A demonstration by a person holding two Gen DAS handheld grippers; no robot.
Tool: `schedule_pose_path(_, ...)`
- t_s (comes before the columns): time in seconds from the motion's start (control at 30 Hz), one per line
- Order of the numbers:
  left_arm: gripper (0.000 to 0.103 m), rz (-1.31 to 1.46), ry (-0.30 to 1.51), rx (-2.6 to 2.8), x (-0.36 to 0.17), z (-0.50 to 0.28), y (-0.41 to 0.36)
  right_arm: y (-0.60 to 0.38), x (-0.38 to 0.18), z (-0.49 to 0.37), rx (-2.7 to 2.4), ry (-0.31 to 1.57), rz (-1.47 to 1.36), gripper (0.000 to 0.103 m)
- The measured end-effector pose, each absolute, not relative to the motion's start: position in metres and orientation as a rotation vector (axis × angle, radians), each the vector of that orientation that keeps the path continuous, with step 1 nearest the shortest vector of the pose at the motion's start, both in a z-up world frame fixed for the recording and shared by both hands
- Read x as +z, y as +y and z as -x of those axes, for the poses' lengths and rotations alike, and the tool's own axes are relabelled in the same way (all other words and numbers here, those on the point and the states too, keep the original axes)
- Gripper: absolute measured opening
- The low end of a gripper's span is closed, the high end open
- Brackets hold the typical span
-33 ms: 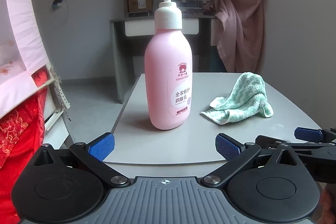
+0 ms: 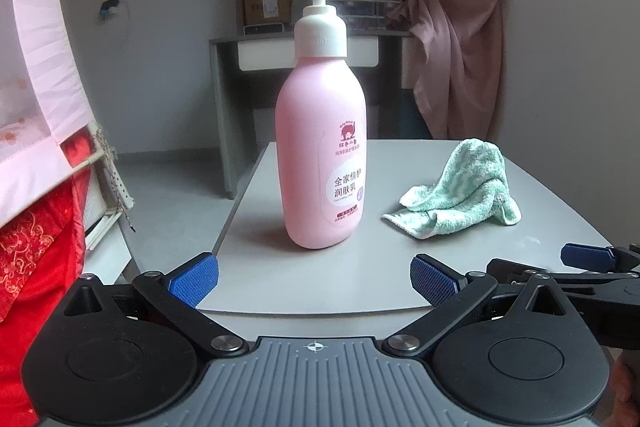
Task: Clean container
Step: 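Move the left gripper toward the white foam pump bottle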
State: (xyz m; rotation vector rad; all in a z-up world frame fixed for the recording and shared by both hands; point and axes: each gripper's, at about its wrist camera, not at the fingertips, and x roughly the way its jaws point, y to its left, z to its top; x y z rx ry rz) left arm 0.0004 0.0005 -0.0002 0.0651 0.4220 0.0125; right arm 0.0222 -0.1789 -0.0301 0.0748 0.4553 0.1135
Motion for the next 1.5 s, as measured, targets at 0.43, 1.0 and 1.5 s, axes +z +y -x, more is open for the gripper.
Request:
schedule_pose_path(0.43,0.103,-0.062,0.336,-0.012,0.009,0.002,0.003,-0.179,-0.031,-0.020,0.113,0.463,-0.074,0.083)
schedule_pose_path(1.0,0.102,-0.117,0.263,-0.036,0.053,-0.028,0.001,-0.180,-0.031,-0.024,0.122,0.467,-0.080,0.083)
schedule_pose_path(1.5,0.102,-0.127,0.202,-0.046,0.089,-0.061,0.000,-0.181,-0.035,-0.032,0.121,0.477,-0.087,0.083)
